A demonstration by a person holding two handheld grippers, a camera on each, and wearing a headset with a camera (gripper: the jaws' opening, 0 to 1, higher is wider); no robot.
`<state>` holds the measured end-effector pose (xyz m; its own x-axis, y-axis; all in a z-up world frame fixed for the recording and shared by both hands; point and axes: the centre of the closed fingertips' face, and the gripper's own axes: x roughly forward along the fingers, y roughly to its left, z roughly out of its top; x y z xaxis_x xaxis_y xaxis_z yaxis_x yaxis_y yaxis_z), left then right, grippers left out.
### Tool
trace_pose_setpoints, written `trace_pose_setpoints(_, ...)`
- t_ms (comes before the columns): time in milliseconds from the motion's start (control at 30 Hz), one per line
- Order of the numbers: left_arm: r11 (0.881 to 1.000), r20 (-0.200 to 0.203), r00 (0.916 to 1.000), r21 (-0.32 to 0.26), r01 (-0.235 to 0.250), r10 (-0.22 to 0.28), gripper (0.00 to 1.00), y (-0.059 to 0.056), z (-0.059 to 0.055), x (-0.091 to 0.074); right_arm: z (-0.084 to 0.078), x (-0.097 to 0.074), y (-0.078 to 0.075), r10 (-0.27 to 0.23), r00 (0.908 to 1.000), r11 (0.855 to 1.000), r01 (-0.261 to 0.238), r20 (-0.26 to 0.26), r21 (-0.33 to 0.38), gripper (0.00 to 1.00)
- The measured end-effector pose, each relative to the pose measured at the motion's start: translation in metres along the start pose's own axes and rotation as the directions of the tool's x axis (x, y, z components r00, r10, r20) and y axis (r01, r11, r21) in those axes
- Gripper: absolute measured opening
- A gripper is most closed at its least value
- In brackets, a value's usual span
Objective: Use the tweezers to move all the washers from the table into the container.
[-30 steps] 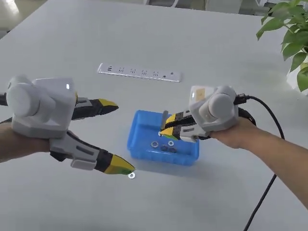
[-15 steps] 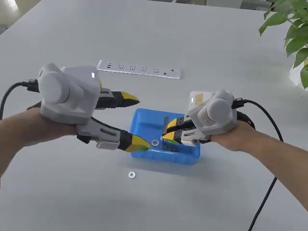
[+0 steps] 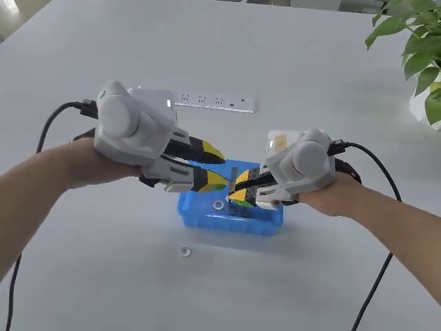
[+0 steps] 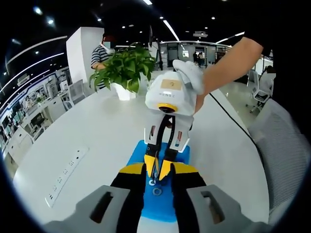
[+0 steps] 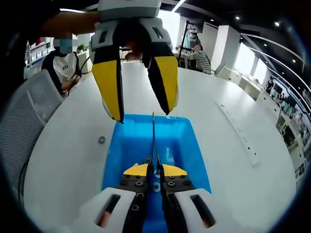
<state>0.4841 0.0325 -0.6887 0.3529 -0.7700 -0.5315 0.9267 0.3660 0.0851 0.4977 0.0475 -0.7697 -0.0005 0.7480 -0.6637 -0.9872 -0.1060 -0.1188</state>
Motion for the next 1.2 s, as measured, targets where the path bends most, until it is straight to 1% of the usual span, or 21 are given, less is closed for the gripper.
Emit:
trace_pose_setpoints(133,0.999,-0.012,0.9996,0.027,0.024,-0.024,0.18,-0.002,0.0,0.007,-0.001,-0.001,0.0,0.001,1.0,1.0,-0.001,-0.003,-0.008,0.08)
trace_pose_setpoints(200,0.999,-0.012,0.9995,0.033,0.029,-0.029,0.18,-0.001,0.001,0.011,-0.001,0.0,0.0,0.003,1.0,1.0,-0.003,-0.001,-0.005,0.08)
trace_pose_setpoints(300,0.998,-0.032,0.9988,0.056,0.04,-0.038,0.17,-0.001,0.0,0.017,0.0,0.0,-0.001,0.004,1.0,1.0,-0.004,0.0,-0.004,0.08)
trace_pose_setpoints(400,0.997,-0.036,0.9982,0.065,0.051,-0.049,0.14,-0.001,0.001,0.02,0.0,0.0,0.0,0.008,1.0,1.0,-0.008,-0.002,-0.012,0.08)
trace_pose_setpoints(533,0.997,-0.037,0.9981,0.065,0.052,-0.05,0.09,0.001,0.002,0.024,0.0,0.0,0.001,0.011,0.9999,1.0,-0.011,-0.004,-0.02,0.08)
trace_pose_setpoints(633,0.996,-0.039,0.9972,0.067,0.066,-0.064,0.07,-0.001,0.001,0.026,0.0,0.0,0.001,0.015,0.9999,1.0,-0.015,-0.007,-0.027,0.08)
trace_pose_setpoints(700,0.993,-0.059,0.9964,0.093,0.067,-0.061,0.07,-0.002,-0.003,0.027,0.0,0.0,0.001,0.015,0.9999,0.999,-0.015,-0.008,-0.029,0.08)
trace_pose_setpoints(800,0.993,-0.054,0.9965,0.095,0.068,-0.063,0.06,-0.002,-0.002,0.027,0.0,0.0,0.001,0.017,0.9998,0.999,-0.017,-0.008,-0.033,0.09)
trace_pose_setpoints(900,0.991,-0.055,0.9964,0.11,0.07,-0.064,0.06,-0.003,-0.002,0.027,0.0,0.0,0.002,0.017,0.9998,0.999,-0.017,-0.011,-0.036,0.09)
trace_pose_setpoints(1067,0.989,-0.057,0.9956,0.126,0.081,-0.074,0.06,-0.005,-0.002,0.027,0.0,-0.001,0.002,0.016,0.9998,0.998,-0.017,-0.012,-0.066,0.1)
trace_pose_setpoints(1200,0.988,-0.058,0.9949,0.126,0.089,-0.083,0.06,-0.006,-0.002,0.027,0.002,-0.001,0.002,0.011,0.9999,0.998,-0.012,-0.003,-0.059,0.13)
